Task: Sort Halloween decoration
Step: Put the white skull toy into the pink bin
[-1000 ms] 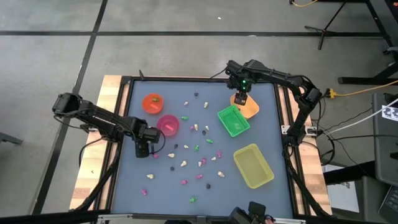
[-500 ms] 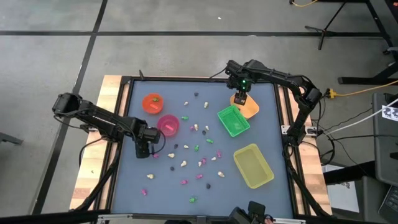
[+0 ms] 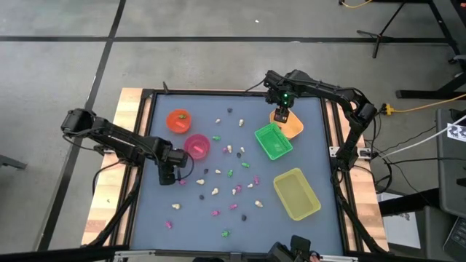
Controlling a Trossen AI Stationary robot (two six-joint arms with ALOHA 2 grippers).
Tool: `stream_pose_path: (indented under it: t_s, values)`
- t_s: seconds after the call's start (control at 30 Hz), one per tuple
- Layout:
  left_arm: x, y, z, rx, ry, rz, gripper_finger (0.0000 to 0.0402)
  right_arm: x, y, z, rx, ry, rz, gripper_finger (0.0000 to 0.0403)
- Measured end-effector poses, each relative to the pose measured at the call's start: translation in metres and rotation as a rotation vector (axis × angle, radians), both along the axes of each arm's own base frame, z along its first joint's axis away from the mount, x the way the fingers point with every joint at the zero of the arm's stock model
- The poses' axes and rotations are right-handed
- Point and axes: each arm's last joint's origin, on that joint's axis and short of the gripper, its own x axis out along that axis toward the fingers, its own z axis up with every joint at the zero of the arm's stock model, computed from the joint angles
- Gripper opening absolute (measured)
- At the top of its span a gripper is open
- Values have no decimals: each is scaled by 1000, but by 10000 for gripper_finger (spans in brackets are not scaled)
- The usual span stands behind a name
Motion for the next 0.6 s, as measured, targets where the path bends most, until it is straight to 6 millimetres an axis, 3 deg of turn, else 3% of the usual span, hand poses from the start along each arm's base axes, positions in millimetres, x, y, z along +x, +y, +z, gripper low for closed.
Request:
stream_pose_path:
  t_s: [0.23,0.6]
  values:
    - [1,0,1,0,0,0,84,0,0,0,0,0,0,218]
    - [19,-2,22,0,-80,2,83,0,0,0,0,0,0,218]
